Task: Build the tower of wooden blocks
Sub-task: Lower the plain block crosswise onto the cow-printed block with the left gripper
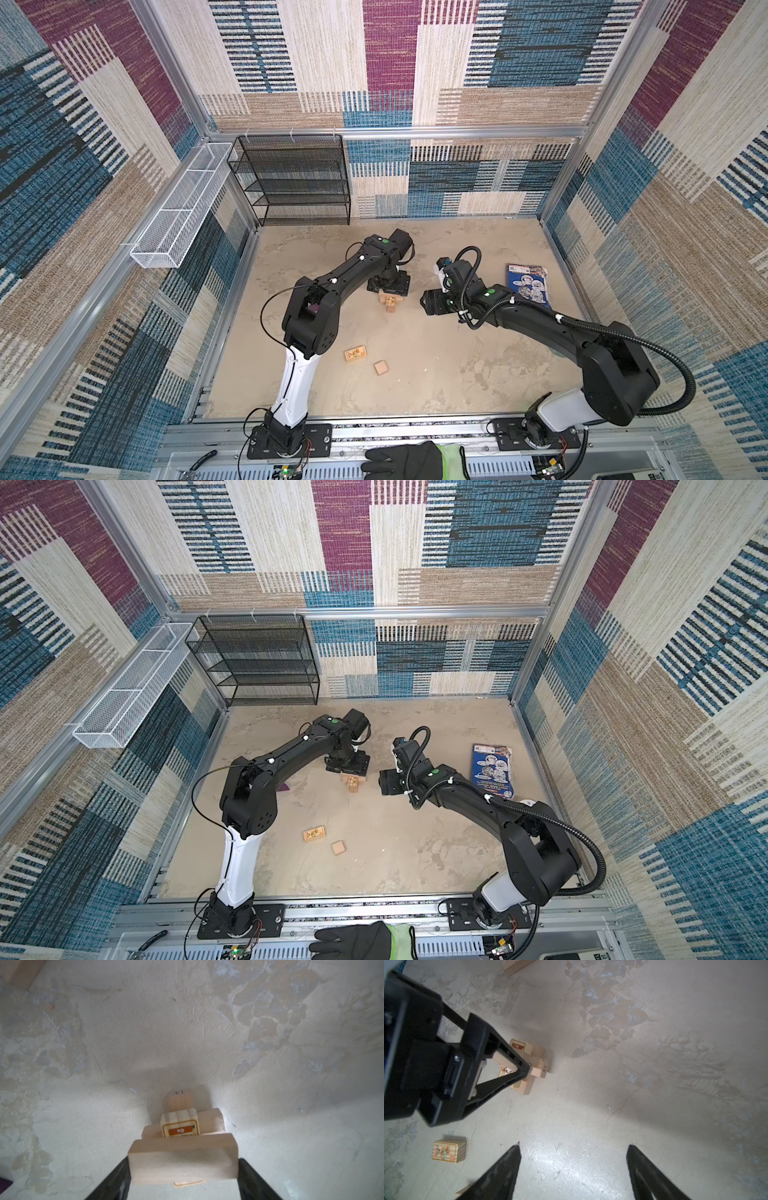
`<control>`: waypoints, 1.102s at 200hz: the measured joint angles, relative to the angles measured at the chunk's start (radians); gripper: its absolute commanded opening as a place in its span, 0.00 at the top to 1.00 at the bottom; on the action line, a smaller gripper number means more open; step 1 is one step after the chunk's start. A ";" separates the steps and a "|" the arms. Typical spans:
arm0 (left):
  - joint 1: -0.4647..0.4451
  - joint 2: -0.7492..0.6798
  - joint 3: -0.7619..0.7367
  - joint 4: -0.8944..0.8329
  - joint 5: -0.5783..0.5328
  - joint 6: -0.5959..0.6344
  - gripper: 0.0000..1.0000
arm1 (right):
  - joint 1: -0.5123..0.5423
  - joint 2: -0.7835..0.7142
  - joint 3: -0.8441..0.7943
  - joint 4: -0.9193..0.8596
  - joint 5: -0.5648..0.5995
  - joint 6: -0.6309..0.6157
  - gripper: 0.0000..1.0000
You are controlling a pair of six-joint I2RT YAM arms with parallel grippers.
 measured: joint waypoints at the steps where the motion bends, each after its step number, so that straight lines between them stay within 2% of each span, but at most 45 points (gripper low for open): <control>1: 0.000 0.000 0.000 0.000 0.000 0.000 0.20 | 0.000 0.000 0.000 0.000 0.000 0.000 0.17; 220: -0.002 0.004 0.009 -0.004 -0.003 -0.003 0.13 | 0.000 -0.001 0.000 0.000 0.001 -0.001 0.16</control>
